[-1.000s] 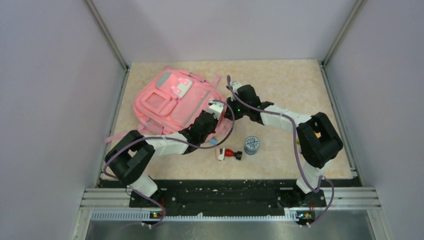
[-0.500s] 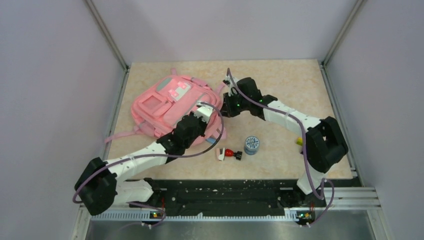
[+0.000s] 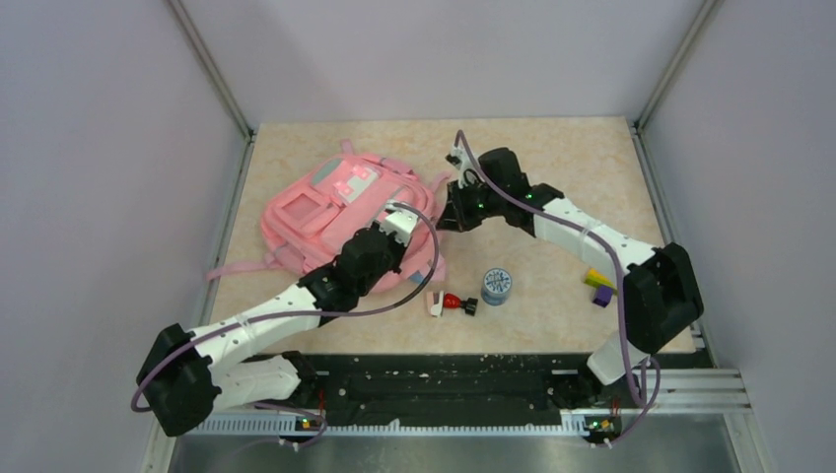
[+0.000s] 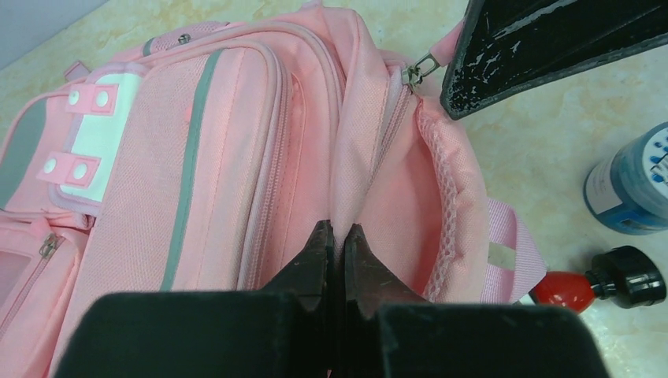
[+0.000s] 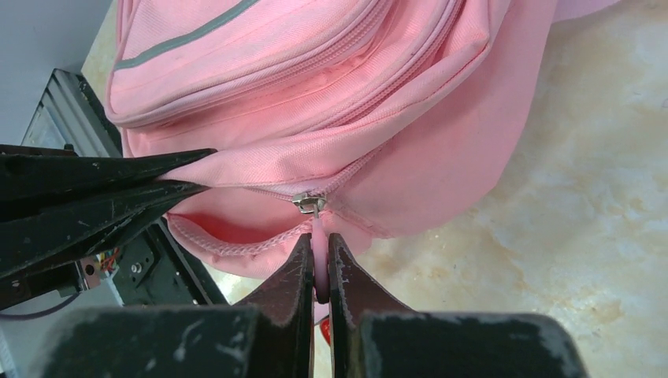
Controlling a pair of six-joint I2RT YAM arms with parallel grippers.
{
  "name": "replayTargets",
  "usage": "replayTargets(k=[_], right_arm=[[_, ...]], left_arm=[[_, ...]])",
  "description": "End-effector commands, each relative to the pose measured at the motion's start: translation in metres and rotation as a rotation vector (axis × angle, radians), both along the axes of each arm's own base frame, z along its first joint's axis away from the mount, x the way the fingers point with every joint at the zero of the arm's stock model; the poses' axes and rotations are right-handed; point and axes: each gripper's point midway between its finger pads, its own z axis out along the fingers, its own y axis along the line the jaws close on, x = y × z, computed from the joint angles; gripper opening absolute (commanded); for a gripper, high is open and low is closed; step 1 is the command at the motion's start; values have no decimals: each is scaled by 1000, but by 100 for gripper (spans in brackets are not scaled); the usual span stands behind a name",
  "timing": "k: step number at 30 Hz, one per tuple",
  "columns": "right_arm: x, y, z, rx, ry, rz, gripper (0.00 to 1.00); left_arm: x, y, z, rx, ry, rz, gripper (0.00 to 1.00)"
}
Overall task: Pack the student bag
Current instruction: Zip the student bag at the center of the board.
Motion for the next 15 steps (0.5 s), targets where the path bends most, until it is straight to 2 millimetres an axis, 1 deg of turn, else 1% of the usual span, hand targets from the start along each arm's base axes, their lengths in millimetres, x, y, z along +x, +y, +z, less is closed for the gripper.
replayTargets(k=[1, 3, 8, 10, 13, 15], right_arm=[[45, -67, 43, -69, -184, -244, 0], [48, -71, 35, -96, -177, -270, 0], [67, -92, 4, -224, -159, -389, 0], [74, -99, -2, -257, -159, -423, 0], [84, -103, -6, -263, -151, -440, 0], [90, -101, -10, -260, -144, -437, 0]], left_arm=[[7, 42, -1, 85, 6, 186, 0], [5, 42, 1, 68, 9, 189, 0], [-2, 48, 8, 27, 6, 200, 0], [-5, 54, 10, 5, 8, 230, 0], [-10, 62, 12, -19, 11, 263, 0], [-14, 65, 13, -41, 12, 266, 0]])
